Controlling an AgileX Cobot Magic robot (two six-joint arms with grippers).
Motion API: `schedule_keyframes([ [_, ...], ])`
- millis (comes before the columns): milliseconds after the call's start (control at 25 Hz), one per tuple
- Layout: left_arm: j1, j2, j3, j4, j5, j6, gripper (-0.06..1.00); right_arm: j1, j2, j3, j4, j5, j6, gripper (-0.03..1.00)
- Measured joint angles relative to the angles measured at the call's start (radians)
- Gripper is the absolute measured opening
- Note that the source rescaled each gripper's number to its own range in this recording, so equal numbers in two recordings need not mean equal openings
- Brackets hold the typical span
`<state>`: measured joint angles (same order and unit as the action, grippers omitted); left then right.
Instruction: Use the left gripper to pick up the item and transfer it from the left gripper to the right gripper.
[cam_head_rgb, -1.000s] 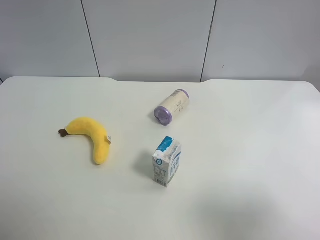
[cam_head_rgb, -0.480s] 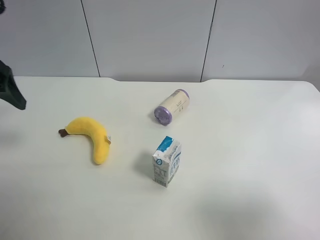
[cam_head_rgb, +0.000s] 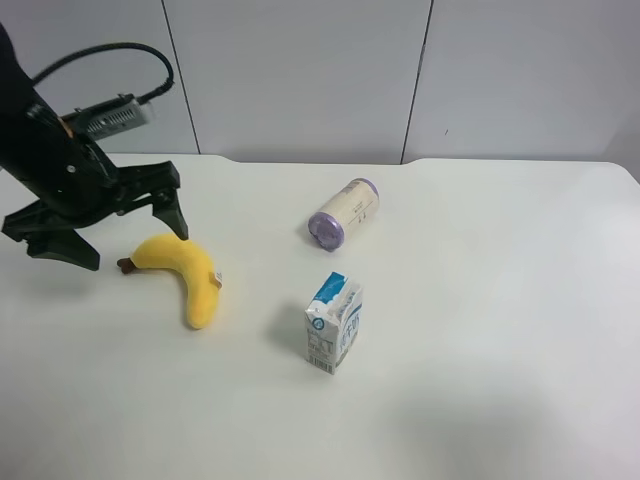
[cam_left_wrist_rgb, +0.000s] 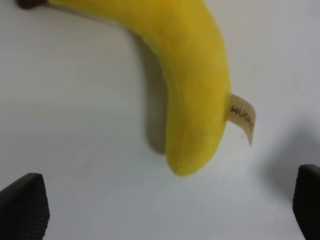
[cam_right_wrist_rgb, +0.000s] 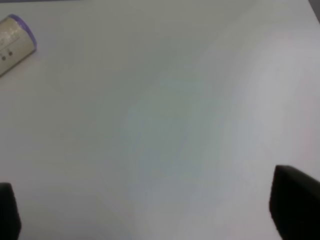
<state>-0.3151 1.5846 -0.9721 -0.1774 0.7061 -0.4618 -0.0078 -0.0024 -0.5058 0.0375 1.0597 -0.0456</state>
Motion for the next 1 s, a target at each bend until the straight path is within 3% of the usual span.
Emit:
schedule_keyframes([
  [240,-0.048,0.14,0.0,-0.011,-0.089,-0.04,1.0,0.0,0.0,0.0,0.0,0.0,0.0,1.0],
  [360,-0.053,0.198,0.0,-0.053,-0.131,-0.04,1.0,0.0,0.0,0.0,0.0,0.0,0.0,1.0],
  [560,-0.053,0.268,0.0,-0.108,-0.188,-0.028,1.0,0.0,0.0,0.0,0.0,0.0,0.0,1.0],
  [1000,-0.053,0.354,-0.002,-0.122,-0.248,0.028,1.0,0.0,0.0,0.0,0.0,0.0,0.0,1.0],
])
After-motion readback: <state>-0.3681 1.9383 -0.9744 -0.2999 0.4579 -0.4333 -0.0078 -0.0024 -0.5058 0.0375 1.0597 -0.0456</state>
